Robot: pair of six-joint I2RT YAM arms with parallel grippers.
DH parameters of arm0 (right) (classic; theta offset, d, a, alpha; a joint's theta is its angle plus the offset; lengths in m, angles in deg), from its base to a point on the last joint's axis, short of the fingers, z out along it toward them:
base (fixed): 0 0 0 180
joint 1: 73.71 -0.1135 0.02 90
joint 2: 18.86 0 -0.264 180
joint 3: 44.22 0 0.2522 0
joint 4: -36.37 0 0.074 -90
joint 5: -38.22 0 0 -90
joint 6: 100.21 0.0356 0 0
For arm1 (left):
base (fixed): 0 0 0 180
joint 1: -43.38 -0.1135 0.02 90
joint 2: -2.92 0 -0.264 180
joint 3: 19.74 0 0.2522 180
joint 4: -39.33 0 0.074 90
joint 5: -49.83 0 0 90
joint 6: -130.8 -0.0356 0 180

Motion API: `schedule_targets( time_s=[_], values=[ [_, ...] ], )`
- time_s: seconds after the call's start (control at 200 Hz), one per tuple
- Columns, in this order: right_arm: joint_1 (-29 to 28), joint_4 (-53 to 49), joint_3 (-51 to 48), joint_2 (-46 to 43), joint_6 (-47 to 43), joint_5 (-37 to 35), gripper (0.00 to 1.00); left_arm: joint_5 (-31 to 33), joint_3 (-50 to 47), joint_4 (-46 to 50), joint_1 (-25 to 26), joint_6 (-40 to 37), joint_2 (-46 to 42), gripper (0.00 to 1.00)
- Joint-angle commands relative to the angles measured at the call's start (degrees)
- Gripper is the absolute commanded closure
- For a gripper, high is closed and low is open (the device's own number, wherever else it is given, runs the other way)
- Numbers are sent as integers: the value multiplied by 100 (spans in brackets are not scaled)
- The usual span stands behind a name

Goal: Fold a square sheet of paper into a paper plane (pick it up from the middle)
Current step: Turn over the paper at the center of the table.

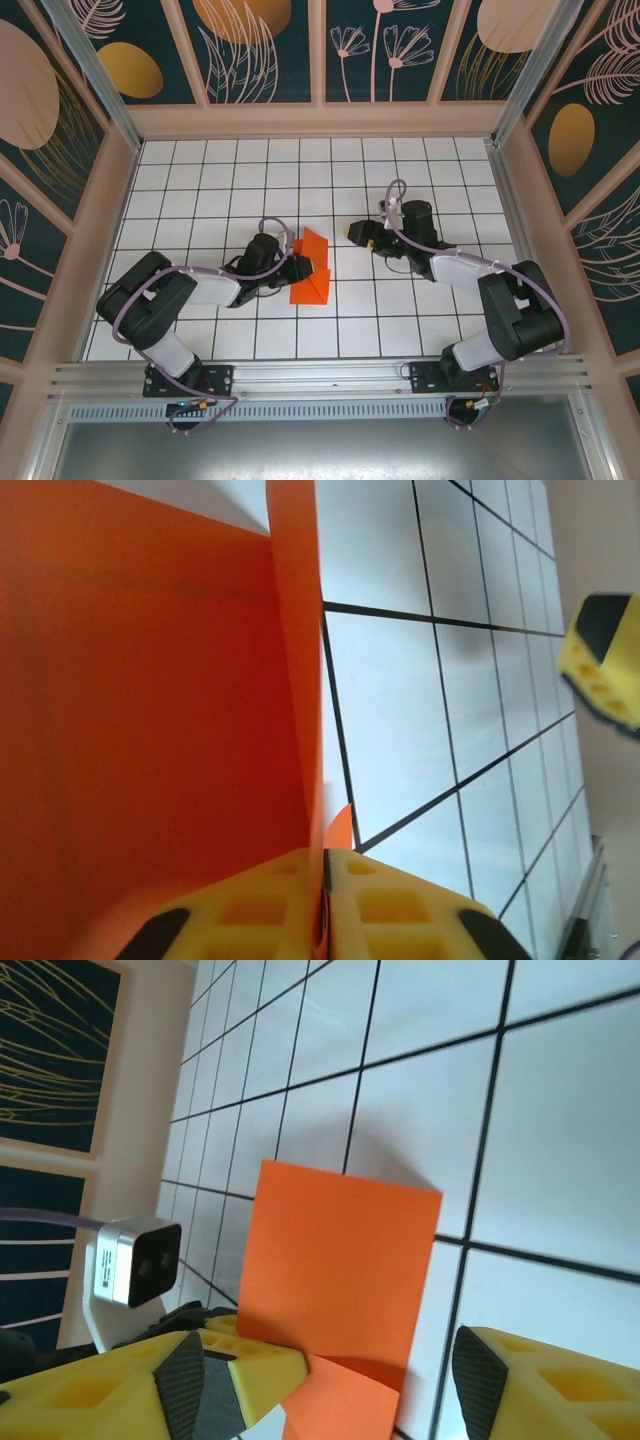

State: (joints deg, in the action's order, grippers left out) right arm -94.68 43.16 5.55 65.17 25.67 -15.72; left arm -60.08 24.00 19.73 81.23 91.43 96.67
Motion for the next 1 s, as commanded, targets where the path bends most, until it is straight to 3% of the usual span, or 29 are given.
schedule_targets(
  time_s=[0.0, 0.365, 0.525, 0.751, 0.841, 0.996],
  values=[
    [237, -407, 390, -209, -473, -14, 28, 309, 342, 631, 27, -344, -235, 93],
    [518, -126, 464, -525, -301, -332, 19, 2070, 2952, 5613, 26, -1554, -1195, 95],
    [521, -267, 324, -904, -221, -572, 12, 3827, 4036, 7309, 47, -1688, -846, 95],
    [626, -780, 193, -1376, -495, -959, 2, 6056, 4967, 8777, 181, -1329, 356, 95],
    [735, -957, 118, -1507, -602, -1012, 2, 6477, 5139, 9017, 260, -1081, 911, 95],
    [1013, -1126, -42, -1596, -789, -901, 2, 6611, 5417, 9103, 534, -914, 1746, 93]
  ],
)
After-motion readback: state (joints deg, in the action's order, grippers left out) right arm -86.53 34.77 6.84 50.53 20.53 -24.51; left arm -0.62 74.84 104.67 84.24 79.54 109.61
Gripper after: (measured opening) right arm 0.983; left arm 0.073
